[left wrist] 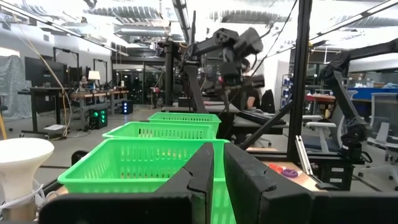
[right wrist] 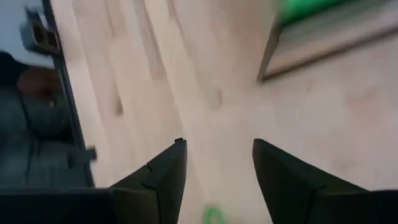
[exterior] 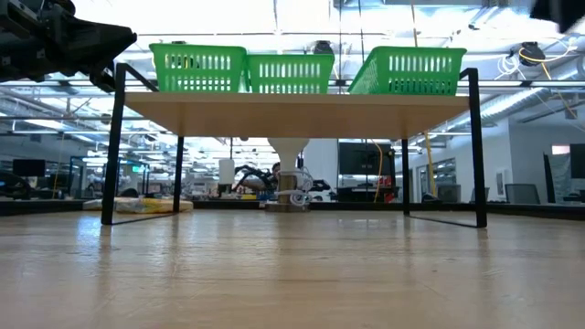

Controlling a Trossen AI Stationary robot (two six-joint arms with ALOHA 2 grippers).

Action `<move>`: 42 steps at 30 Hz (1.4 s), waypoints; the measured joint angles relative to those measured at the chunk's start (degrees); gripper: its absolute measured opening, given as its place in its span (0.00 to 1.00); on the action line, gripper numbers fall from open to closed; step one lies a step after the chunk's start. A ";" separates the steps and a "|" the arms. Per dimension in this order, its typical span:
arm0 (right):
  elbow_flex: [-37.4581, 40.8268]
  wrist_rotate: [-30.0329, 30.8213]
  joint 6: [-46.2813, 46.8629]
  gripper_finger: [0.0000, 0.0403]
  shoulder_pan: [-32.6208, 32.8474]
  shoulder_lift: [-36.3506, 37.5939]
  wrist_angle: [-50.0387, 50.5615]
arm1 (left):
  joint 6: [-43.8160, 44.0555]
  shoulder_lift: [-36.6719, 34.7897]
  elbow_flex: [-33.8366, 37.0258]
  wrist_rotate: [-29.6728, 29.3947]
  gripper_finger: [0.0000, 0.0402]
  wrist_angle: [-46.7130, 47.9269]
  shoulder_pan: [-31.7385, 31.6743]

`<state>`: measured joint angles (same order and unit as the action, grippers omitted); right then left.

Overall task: Pick & Place Office Desk Supplies
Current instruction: Put the green spring keychain into the center green bin on the shelf

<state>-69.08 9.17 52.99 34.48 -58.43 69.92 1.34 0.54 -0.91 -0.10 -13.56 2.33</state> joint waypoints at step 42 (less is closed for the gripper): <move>39.43 -30.69 39.53 0.29 15.47 -8.37 -33.25 | 0.00 0.00 0.02 0.00 0.11 0.00 0.00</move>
<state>-29.65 -21.53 92.52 49.95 -66.81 36.67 1.34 0.53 -0.89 -0.10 -13.56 2.34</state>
